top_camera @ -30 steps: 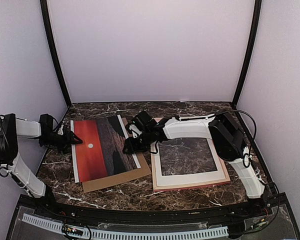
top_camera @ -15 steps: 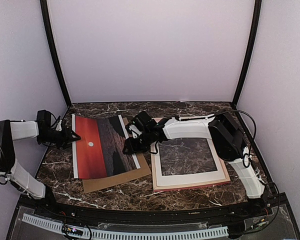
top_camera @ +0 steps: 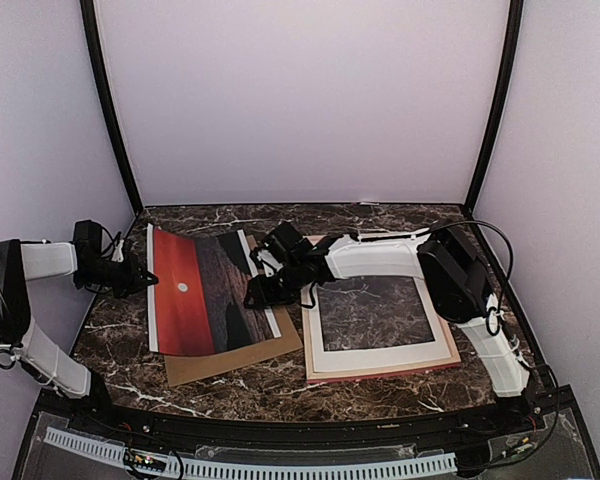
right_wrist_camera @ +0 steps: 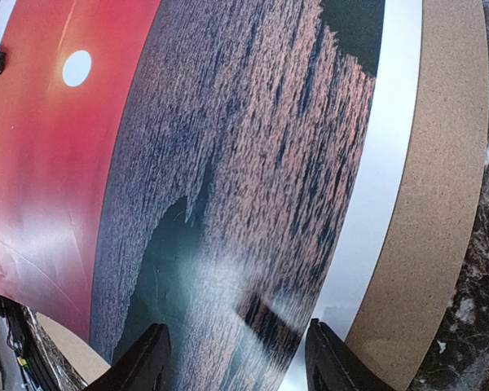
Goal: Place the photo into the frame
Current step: Pick up the photo from the backboard, then pass from the left arm to the right
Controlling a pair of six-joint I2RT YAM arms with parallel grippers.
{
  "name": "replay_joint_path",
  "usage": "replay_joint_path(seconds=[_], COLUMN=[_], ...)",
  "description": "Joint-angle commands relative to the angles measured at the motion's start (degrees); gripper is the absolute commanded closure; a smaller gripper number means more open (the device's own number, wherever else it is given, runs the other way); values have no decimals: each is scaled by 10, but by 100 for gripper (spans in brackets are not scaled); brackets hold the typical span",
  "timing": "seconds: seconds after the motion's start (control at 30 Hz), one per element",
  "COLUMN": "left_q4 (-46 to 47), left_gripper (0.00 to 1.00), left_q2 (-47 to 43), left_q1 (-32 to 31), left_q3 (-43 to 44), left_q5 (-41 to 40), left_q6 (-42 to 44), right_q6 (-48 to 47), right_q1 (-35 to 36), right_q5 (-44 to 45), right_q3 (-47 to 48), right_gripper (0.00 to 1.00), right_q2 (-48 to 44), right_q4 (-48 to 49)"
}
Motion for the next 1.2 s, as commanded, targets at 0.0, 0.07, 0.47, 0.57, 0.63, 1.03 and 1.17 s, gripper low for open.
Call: replay_joint_path(seconds=[0.0,0.07,0.47,0.57,0.63,1.03,1.17], left_q4=[-2,-2,49,61,68,91,98], left_gripper=[100,100,100,100,100,100,100], left_q2=[-20,-36,-189,-210,-218,-210,-200], left_q1=[-2,-2,-70,-116,-148,-242,-271], left_q3=[13,13,-1,1,3,23,29], left_q5=[14,18,-50,-95,-128,-256,-292], left_q6=[-6,-21,-204,-242,-257,-310,-321], right_q6=[-10,-14,-21,-20,-18,-24,-30], right_q1=[8,8,56,70,78,121,133], right_q5=[18,22,87,99,108,188,197], right_q3=[13,27,222,267,274,283,291], right_gripper=[41,41,36,35,35,34,34], right_q2=[-19,-32,-53,-47,-53,-57,-50], right_q4=[-65,-76,-187,-202,-202,-217,-218])
